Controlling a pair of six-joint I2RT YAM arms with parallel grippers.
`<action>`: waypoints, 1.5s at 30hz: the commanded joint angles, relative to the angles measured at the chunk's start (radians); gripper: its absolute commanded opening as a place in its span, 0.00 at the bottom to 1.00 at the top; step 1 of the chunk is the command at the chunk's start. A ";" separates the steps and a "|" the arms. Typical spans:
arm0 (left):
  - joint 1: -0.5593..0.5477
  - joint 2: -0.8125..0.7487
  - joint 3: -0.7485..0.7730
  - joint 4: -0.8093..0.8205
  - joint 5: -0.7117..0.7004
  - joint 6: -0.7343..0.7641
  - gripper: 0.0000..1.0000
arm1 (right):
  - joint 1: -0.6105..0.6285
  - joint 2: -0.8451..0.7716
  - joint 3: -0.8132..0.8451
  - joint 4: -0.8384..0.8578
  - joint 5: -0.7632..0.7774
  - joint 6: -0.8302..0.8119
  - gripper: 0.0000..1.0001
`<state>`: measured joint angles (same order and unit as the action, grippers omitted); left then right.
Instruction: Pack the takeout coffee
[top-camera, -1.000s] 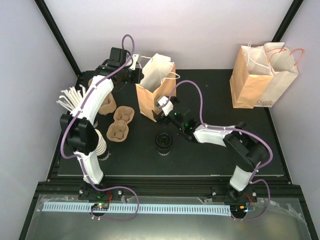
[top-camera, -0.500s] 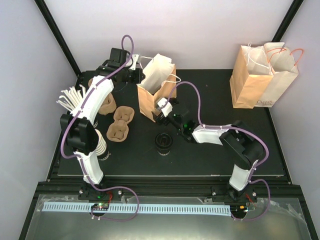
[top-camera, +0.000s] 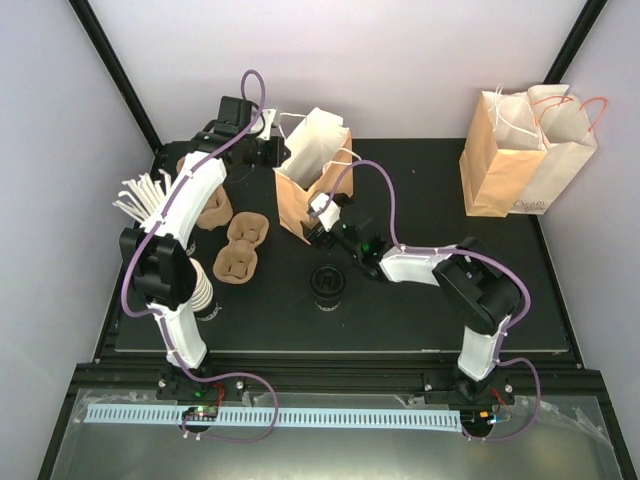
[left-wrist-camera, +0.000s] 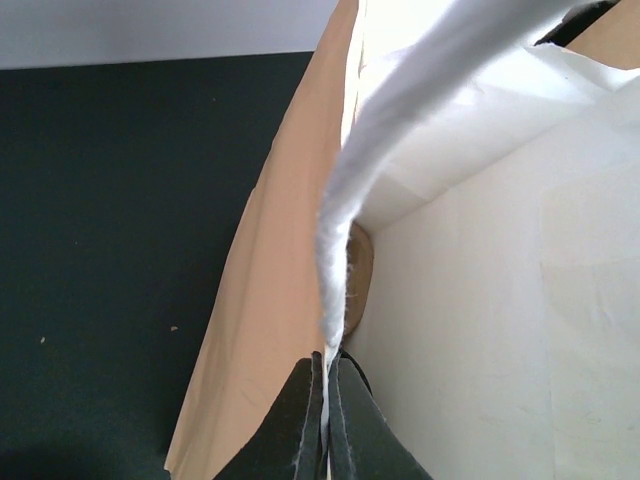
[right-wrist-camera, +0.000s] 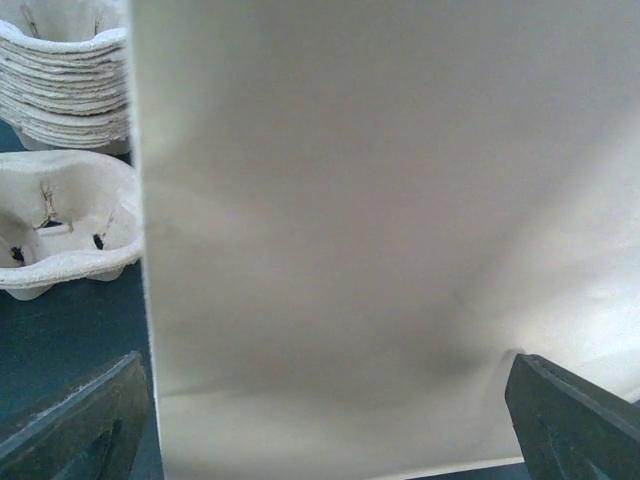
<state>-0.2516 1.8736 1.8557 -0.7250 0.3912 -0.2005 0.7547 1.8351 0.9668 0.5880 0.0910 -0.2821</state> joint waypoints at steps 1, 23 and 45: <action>0.003 -0.034 -0.019 0.005 0.030 -0.031 0.02 | -0.006 -0.065 -0.028 0.059 0.010 0.013 1.00; 0.031 -0.328 -0.215 0.058 0.014 -0.126 0.99 | -0.006 -0.577 -0.312 -0.142 0.058 0.318 1.00; 0.092 -0.717 -0.200 -0.458 -0.140 -0.759 0.97 | -0.008 -0.868 -0.274 -0.416 0.169 0.479 1.00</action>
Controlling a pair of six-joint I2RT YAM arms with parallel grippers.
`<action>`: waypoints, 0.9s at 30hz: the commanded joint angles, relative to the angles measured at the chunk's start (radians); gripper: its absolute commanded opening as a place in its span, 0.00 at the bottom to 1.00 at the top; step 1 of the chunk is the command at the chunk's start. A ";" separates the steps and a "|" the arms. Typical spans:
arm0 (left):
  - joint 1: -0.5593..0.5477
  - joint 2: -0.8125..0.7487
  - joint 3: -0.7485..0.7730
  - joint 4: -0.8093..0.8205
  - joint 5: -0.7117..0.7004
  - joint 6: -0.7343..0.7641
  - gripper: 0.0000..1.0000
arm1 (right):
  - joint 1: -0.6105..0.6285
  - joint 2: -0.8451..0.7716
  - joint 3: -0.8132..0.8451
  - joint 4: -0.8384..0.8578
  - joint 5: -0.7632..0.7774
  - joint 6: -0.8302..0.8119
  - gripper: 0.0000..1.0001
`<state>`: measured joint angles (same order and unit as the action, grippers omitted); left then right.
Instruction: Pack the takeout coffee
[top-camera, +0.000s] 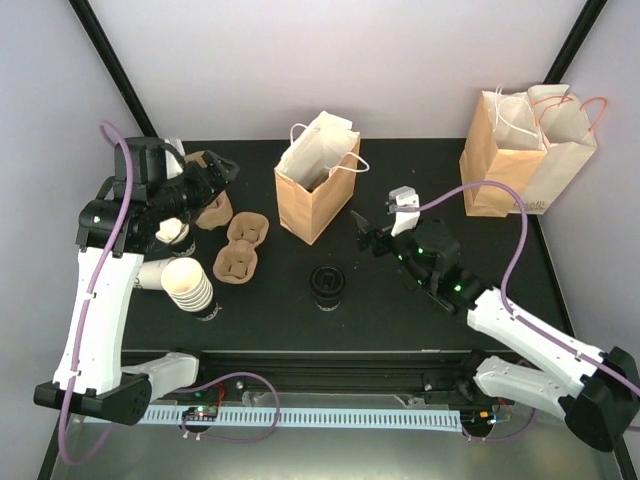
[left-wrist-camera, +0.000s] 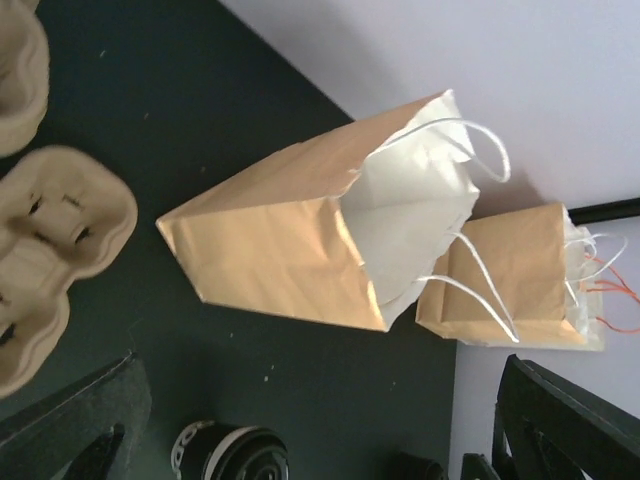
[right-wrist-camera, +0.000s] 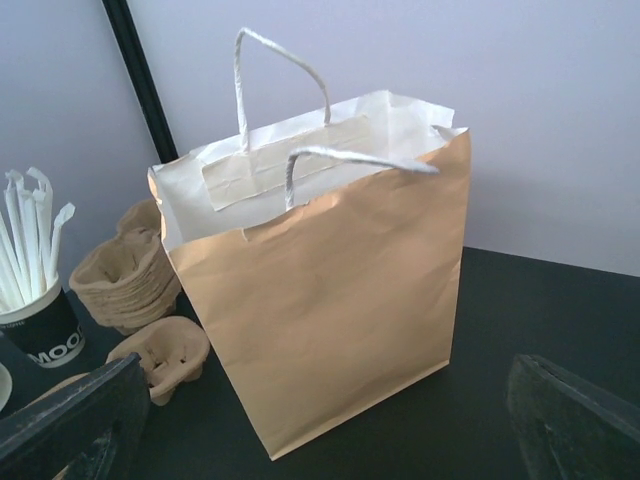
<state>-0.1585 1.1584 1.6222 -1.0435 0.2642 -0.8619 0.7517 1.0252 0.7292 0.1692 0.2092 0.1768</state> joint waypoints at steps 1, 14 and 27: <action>-0.002 -0.004 0.017 -0.130 0.031 -0.103 0.98 | -0.005 -0.070 -0.043 0.003 0.058 0.018 1.00; -0.216 0.045 0.170 -0.178 -0.220 -0.051 0.99 | -0.006 -0.064 -0.033 0.019 0.051 0.010 1.00; -0.324 0.028 0.241 -0.300 -0.441 -0.098 0.99 | -0.005 -0.161 -0.068 -0.052 0.067 0.008 1.00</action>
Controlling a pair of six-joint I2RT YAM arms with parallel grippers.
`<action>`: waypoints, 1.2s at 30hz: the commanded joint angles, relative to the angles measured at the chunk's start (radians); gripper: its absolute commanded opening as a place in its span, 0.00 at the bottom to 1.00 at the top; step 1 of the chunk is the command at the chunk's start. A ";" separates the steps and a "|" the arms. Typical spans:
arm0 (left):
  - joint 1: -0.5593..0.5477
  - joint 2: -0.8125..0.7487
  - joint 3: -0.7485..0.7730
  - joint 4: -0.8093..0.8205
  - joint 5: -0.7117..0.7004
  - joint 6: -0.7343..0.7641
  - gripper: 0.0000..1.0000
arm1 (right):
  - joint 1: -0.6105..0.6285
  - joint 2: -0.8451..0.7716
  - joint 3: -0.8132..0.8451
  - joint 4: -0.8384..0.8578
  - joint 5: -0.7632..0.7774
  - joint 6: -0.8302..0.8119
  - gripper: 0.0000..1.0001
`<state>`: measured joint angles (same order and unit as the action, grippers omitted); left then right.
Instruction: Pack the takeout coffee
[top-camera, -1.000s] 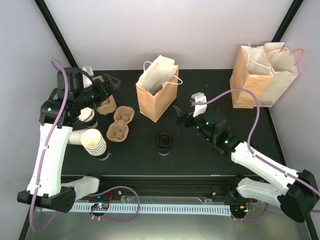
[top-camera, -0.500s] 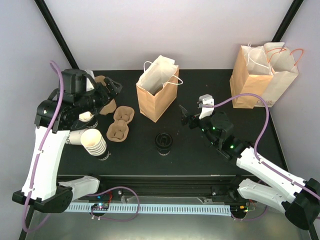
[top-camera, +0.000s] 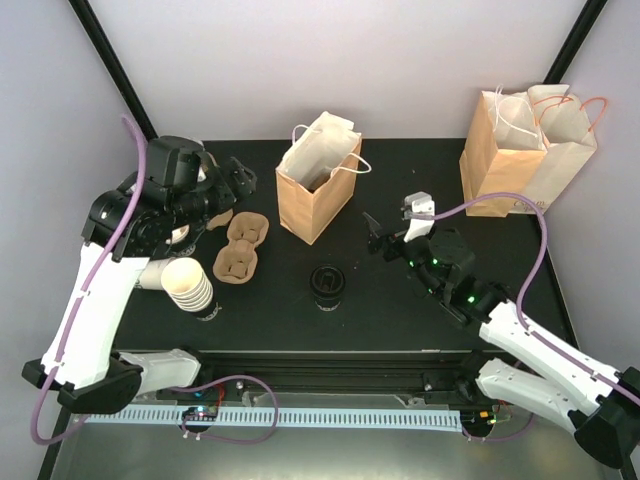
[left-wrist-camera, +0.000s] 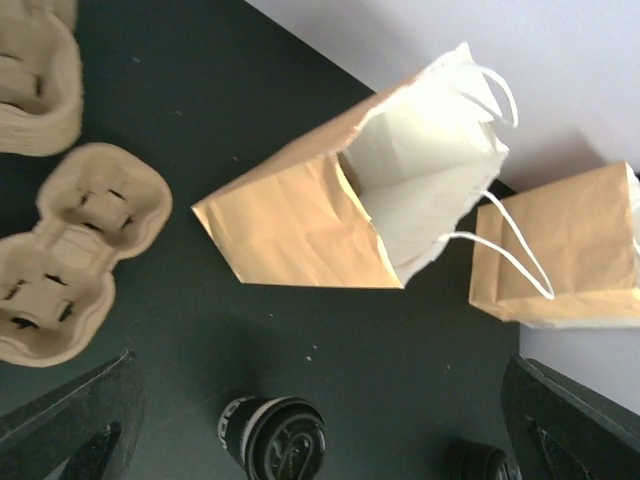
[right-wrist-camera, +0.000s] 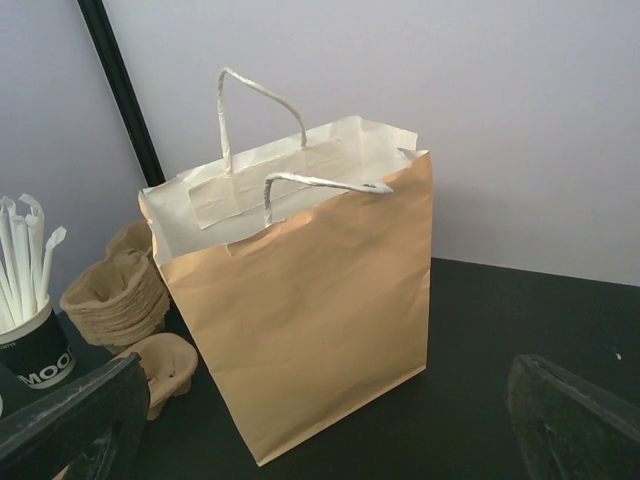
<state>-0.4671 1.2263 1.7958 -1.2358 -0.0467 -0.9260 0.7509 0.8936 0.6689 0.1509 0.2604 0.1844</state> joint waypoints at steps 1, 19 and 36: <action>-0.023 -0.067 0.042 -0.095 -0.148 -0.031 0.99 | -0.004 -0.028 0.002 -0.055 0.012 0.008 1.00; -0.001 -0.577 -0.838 0.512 0.321 0.370 0.99 | 0.207 0.168 0.304 -0.863 -0.174 0.322 1.00; -0.006 -0.495 -1.286 1.008 0.642 0.324 0.66 | 0.355 0.530 0.601 -1.055 -0.045 0.457 0.96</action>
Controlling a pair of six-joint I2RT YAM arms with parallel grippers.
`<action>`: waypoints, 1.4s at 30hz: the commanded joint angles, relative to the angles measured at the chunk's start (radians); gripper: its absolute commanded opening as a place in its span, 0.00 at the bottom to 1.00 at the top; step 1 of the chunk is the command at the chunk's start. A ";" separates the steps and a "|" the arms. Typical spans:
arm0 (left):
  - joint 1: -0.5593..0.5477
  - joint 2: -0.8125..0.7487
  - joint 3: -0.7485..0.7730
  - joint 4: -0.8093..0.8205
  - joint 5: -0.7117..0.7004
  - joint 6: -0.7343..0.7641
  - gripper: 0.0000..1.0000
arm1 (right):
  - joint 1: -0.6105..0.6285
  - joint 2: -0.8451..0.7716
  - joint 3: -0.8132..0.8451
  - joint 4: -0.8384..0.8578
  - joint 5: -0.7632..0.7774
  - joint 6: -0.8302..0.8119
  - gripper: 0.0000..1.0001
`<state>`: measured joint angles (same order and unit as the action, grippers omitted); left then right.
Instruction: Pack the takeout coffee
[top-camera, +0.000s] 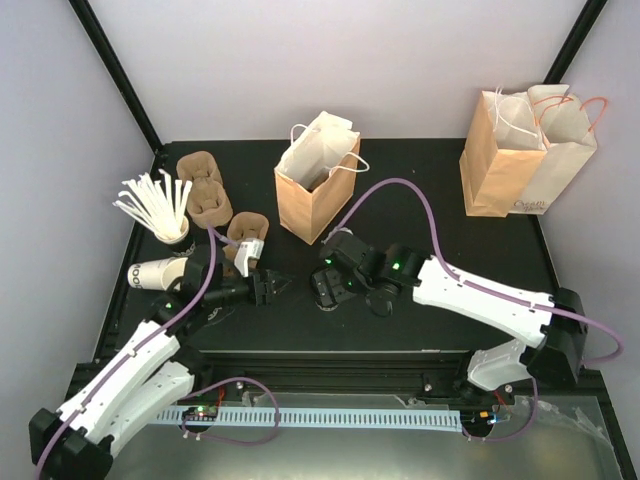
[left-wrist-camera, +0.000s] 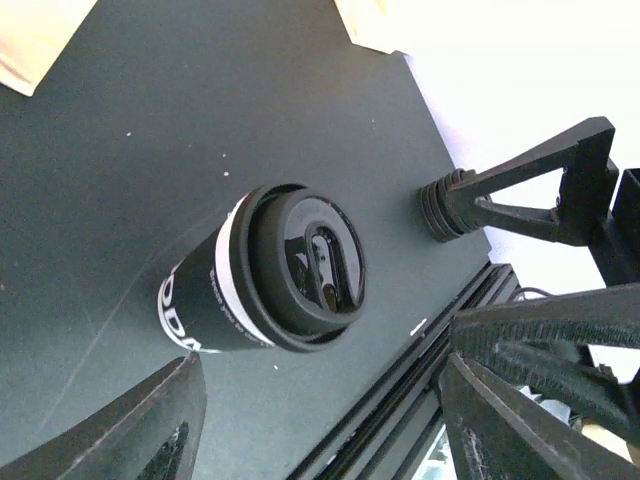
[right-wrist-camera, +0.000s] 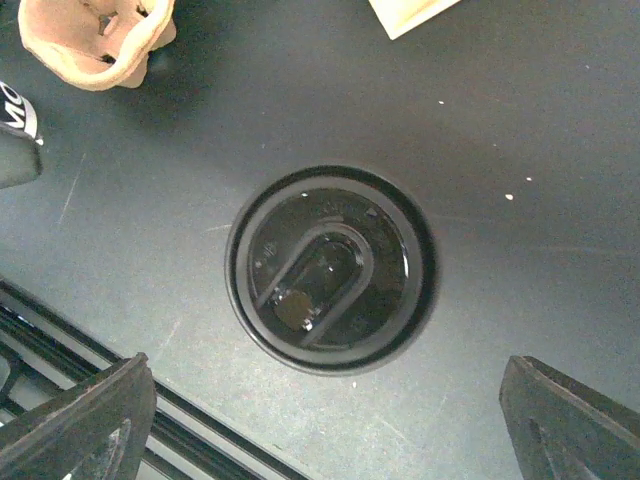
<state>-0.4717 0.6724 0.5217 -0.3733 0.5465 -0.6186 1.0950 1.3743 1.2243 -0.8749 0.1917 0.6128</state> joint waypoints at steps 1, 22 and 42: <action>-0.001 0.089 -0.022 0.173 0.056 0.009 0.64 | 0.010 0.061 0.046 -0.015 0.015 0.028 0.95; -0.023 0.211 -0.138 0.311 -0.039 0.049 0.55 | 0.013 0.091 -0.021 0.088 0.006 0.092 0.92; 0.021 0.176 -0.120 0.212 -0.281 0.028 0.99 | 0.020 0.137 0.077 0.051 0.079 0.202 0.96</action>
<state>-0.4694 0.8860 0.3786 -0.1463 0.3569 -0.5629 1.1107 1.5322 1.2797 -0.8368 0.2344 0.7750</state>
